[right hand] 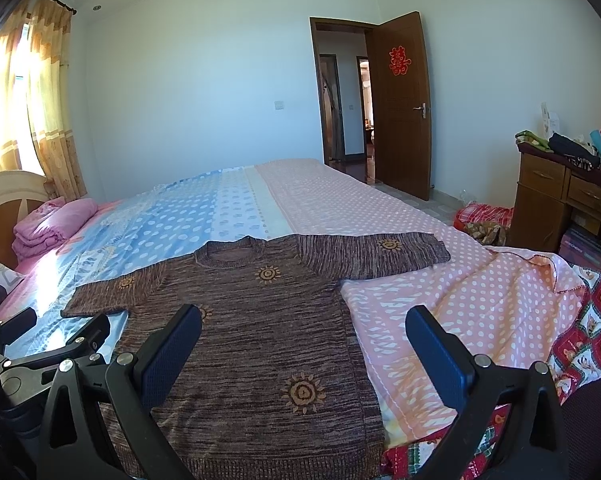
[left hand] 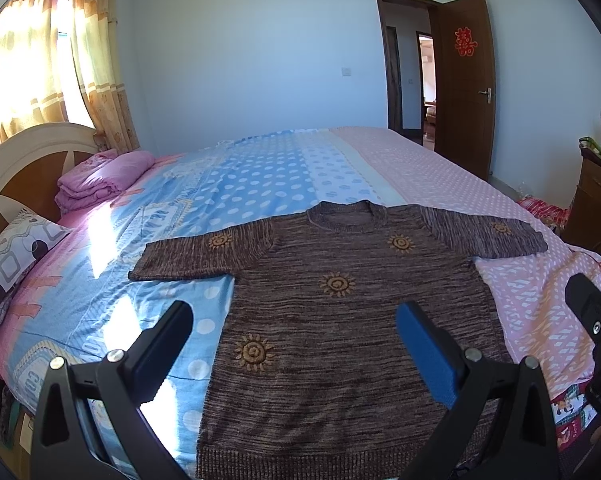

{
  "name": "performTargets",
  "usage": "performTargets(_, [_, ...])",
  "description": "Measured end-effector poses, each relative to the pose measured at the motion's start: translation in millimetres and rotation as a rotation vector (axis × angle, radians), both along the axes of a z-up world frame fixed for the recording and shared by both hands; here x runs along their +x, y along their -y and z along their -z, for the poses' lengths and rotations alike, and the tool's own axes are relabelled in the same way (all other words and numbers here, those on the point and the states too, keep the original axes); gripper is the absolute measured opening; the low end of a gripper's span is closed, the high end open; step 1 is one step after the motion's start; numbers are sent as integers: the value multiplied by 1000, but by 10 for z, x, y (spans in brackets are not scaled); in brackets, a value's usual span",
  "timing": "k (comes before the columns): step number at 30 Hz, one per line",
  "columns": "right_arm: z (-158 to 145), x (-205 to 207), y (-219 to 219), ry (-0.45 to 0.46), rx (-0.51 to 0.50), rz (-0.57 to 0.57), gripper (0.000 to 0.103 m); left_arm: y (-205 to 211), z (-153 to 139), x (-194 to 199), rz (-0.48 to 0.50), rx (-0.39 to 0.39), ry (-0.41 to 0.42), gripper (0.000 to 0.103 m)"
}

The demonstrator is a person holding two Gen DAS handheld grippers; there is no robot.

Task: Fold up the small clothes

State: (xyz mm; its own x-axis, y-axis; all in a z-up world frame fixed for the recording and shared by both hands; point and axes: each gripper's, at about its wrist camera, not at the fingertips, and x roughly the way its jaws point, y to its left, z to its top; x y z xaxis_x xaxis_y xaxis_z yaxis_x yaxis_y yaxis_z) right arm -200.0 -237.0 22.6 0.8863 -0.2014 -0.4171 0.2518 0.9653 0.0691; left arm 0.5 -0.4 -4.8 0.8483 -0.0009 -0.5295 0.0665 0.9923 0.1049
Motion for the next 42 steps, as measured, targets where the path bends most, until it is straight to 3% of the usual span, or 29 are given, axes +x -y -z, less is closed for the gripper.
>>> performTargets(13, [12,57,-39,-21,-13,6,102,-7,18,17,9,-36,-23,103])
performTargets(20, [64,166,-27,-34,-29,24,102,-9,92,130,17,-4,-67,103])
performTargets(42, [119,1233,-43,-120,-51,33,102,33,324,982,-3,-3,-160,103])
